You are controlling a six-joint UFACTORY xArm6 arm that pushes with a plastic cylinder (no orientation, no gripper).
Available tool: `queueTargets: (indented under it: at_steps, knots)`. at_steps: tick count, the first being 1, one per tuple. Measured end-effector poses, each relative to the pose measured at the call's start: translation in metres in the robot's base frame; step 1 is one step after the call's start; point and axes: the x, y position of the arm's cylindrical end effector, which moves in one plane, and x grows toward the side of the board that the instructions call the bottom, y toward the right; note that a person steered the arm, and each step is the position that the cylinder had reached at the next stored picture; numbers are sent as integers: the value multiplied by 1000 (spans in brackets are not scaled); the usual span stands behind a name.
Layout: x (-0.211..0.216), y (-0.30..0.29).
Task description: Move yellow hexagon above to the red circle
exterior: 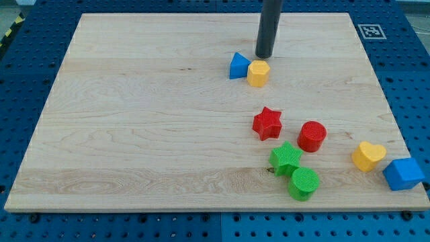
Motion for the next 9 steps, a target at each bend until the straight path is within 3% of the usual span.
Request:
queueTargets:
  at_steps: [1,4,6,9]
  knots:
    - [-13,-17]
    - [8,-28]
    - [7,-87]
    - [37,-89]
